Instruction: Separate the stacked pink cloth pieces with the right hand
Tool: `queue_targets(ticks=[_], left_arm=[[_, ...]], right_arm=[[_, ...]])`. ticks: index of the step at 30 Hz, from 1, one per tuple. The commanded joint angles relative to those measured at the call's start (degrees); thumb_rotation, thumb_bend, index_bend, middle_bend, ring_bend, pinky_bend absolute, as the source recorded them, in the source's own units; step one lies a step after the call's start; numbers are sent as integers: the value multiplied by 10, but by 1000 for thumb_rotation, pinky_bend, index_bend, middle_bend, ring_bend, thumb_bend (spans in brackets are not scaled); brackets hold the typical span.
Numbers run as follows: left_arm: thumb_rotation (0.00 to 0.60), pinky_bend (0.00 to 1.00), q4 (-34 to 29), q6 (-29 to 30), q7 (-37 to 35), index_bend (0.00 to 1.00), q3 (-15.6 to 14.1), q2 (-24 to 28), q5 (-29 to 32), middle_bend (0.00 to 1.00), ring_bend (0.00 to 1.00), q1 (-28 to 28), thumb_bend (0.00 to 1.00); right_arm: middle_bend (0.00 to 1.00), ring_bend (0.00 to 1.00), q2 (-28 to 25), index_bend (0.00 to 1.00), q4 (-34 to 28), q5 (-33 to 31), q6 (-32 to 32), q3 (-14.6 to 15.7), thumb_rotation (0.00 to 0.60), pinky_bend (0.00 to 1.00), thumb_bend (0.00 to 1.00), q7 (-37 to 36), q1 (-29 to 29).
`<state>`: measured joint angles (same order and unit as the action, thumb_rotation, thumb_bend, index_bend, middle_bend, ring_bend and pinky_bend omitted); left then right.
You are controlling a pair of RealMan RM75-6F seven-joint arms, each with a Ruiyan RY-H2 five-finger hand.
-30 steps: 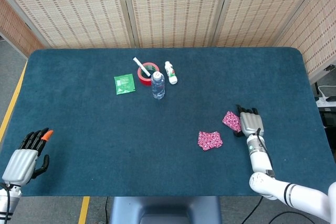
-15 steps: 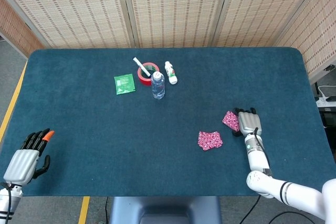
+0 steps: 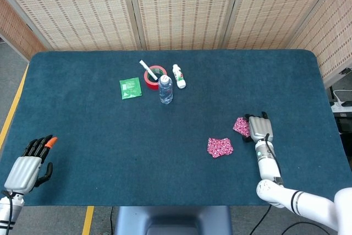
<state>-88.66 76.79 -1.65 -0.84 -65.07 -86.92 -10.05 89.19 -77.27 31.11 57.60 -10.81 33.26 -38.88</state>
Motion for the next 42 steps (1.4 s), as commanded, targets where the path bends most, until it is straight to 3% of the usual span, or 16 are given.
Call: queue_targets(ticks=[1, 7, 18, 42], left_arm=[[600, 75, -3, 3, 1, 0, 0, 1, -2, 4, 0, 0, 636], [600, 74, -9, 3, 5, 0, -1, 4, -2, 9, 0, 1, 636], [600, 74, -5, -2, 3, 0, -2, 4, 1, 9, 0, 0, 636], [600, 74, -12, -2, 11, 0, -3, 6, 3, 9, 0, 1, 635]], right_arm=[[291, 293, 2, 307, 2, 1, -1, -1, 600, 0, 199, -1, 0], [308, 312, 8, 328, 7, 8, 2, -1, 600, 0, 198, -3, 2], [400, 419, 16, 453, 17, 24, 7, -4, 600, 74, 199, -12, 8], [428, 485, 2, 557, -8, 57, 27, -16, 600, 101, 199, -29, 24]])
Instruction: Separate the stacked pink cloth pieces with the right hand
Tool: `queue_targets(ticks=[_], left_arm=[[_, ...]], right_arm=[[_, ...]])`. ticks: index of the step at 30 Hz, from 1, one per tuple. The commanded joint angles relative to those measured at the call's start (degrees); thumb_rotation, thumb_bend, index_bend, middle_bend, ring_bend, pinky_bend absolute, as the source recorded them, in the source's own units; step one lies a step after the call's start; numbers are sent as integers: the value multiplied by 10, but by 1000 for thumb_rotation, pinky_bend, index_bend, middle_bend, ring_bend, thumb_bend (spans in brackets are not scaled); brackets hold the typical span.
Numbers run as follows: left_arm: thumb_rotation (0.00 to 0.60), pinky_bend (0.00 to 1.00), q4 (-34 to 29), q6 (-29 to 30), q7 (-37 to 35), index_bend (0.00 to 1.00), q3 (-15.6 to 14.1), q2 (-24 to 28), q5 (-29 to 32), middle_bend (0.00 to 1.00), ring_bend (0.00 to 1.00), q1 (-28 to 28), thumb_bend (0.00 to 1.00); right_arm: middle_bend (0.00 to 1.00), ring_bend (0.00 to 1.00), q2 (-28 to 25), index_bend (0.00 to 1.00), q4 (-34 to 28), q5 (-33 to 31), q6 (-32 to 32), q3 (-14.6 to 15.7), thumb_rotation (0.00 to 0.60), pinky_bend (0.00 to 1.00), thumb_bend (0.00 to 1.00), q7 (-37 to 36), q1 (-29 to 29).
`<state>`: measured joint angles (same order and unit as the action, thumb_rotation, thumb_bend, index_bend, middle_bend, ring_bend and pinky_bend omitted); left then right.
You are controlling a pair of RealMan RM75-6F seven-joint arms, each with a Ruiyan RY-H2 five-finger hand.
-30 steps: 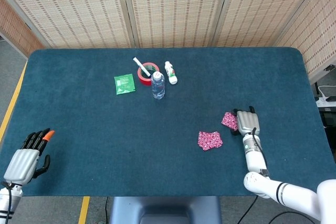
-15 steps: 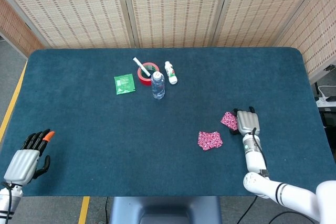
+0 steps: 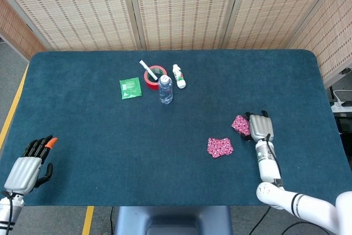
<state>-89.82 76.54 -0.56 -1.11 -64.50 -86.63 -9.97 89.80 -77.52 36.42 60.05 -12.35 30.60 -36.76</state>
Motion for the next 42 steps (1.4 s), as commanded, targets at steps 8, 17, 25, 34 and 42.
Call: queue_targets(ticks=[8, 17, 25, 34, 42], left_arm=[[600, 75, -4, 9, 14, 0, 2, 0, -1, 9, 0, 3, 636], [600, 75, -6, 4, 36, 0, -1, -7, 6, 9, 0, 5, 636], [600, 75, -10, 3, 50, 0, -2, -11, 4, 9, 0, 4, 636], [600, 76, -5, -3, 44, 0, -1, -12, 6, 9, 0, 2, 636], [600, 76, -5, -3, 42, 0, -1, -11, 7, 9, 0, 1, 637]], right_arm=[[429, 484, -46, 558, -82, 83, 30, 33, 600, 101, 199, -29, 36], [429, 485, -111, 554, -161, 248, 98, 141, 600, 101, 198, -59, 111], [429, 484, -128, 554, -146, 316, 98, 181, 600, 101, 199, -105, 151], [429, 475, -95, 507, -100, 338, 95, 183, 600, 101, 198, -84, 169], [166, 195, -107, 6, -110, 330, 62, 186, 600, 0, 199, -32, 166]])
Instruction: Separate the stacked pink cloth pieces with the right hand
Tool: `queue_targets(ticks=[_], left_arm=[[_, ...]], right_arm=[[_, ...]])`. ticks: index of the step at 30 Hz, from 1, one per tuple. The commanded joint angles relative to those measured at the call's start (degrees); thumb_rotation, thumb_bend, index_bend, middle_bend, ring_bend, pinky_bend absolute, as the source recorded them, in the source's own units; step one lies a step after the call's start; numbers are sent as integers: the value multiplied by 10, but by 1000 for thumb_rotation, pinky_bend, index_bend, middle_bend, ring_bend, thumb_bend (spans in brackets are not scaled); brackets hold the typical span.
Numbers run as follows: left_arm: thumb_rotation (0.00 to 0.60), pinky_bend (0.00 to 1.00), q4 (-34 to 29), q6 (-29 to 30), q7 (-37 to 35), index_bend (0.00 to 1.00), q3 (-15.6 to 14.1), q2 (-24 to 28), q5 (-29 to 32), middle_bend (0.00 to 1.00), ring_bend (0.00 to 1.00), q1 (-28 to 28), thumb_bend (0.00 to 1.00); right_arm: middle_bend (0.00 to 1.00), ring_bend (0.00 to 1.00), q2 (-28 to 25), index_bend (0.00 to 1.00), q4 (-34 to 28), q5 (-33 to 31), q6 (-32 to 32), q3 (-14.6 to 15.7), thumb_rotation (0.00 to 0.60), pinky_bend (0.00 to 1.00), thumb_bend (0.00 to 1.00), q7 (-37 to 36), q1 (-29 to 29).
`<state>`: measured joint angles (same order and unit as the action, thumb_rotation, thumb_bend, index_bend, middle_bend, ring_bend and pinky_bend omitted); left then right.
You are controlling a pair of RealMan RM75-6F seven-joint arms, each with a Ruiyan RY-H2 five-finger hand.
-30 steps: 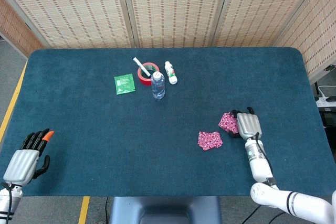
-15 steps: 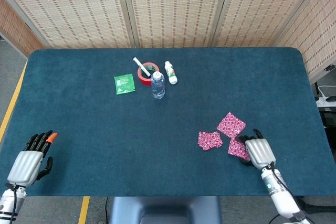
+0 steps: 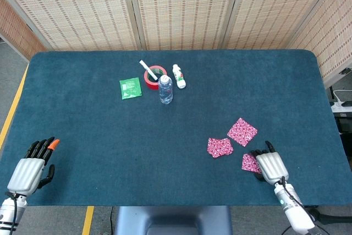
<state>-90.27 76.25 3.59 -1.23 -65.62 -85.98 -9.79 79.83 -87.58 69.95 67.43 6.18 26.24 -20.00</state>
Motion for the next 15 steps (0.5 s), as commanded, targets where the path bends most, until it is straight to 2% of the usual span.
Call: queue_targets(ticks=[1, 9, 13, 15], left_arm=[[600, 76, -1, -1, 0, 0, 0, 0, 1, 9, 0, 0, 636], [600, 76, 3, 1, -3, 0, -1, -1, -2, 10, 0, 0, 636], [600, 76, 2, 7, -3, 0, 3, 0, 0, 10, 0, 2, 636], [600, 76, 2, 13, -3, 0, 6, -1, -1, 6, 0, 3, 637]], right_arm=[[148, 178, -11, 0, -14, -3, -12, 1, 600, 0, 198, 11, -1], [114, 145, -44, 0, -51, 35, 35, -6, 600, 0, 199, -1, 21], [115, 92, -74, 0, -80, 77, 106, -14, 600, 0, 199, -26, 49], [103, 32, -85, 0, -86, 94, 148, -16, 600, 0, 198, -35, 69]])
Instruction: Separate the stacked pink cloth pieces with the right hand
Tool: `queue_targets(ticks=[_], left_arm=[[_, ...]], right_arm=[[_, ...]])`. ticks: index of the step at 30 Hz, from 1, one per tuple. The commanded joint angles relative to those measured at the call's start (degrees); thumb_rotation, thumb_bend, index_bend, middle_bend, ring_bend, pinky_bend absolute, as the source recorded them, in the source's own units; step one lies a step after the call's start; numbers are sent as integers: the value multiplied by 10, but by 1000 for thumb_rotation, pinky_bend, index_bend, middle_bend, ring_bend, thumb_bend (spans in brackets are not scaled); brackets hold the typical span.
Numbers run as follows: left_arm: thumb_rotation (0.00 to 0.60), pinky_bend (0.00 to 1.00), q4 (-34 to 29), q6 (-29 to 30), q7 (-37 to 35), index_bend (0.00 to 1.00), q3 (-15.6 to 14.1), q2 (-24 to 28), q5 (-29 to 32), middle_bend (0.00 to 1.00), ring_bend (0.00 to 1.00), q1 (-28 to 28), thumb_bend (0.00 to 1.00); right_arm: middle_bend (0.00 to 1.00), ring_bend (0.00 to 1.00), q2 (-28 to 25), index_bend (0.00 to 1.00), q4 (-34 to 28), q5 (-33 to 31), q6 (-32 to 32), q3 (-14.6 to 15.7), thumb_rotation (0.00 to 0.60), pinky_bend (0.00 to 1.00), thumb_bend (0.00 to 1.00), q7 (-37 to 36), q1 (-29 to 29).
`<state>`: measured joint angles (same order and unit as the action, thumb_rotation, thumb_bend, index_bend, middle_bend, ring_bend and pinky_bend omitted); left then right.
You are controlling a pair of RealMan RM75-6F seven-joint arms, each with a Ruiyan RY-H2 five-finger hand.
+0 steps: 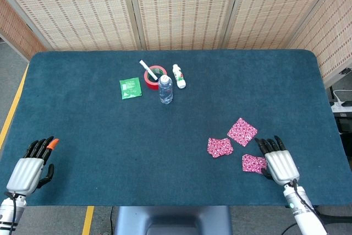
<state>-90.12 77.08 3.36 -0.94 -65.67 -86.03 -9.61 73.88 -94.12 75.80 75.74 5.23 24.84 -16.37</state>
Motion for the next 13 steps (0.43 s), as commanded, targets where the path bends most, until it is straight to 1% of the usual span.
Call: queue_targets(ticks=[1, 4, 6, 10, 13], left_arm=[[600, 76, 3, 11, -2, 0, 5, -2, -1, 3, 0, 2, 637], [600, 76, 12, 33, -6, 0, 10, -7, -8, 0, 0, 8, 636], [600, 75, 16, 41, -15, 0, 12, -11, -12, 0, 0, 9, 621], [600, 74, 26, 46, -23, 0, 13, -17, -17, 0, 0, 10, 530], [600, 74, 25, 41, -21, 0, 10, -16, -17, 0, 0, 9, 516]], right_arm=[[83, 11, -29, 0, -19, 43, 94, -9, 600, 0, 198, -18, 47], [20, 0, -21, 0, -3, 48, 164, -23, 600, 0, 199, -20, 85], [10, 0, -14, 0, 10, 46, 188, -35, 600, 0, 199, -40, 99], [0, 0, -24, 0, 17, 48, 196, -48, 600, 0, 199, -72, 110], [0, 0, -28, 0, 17, 53, 192, -51, 600, 0, 198, -77, 113]])
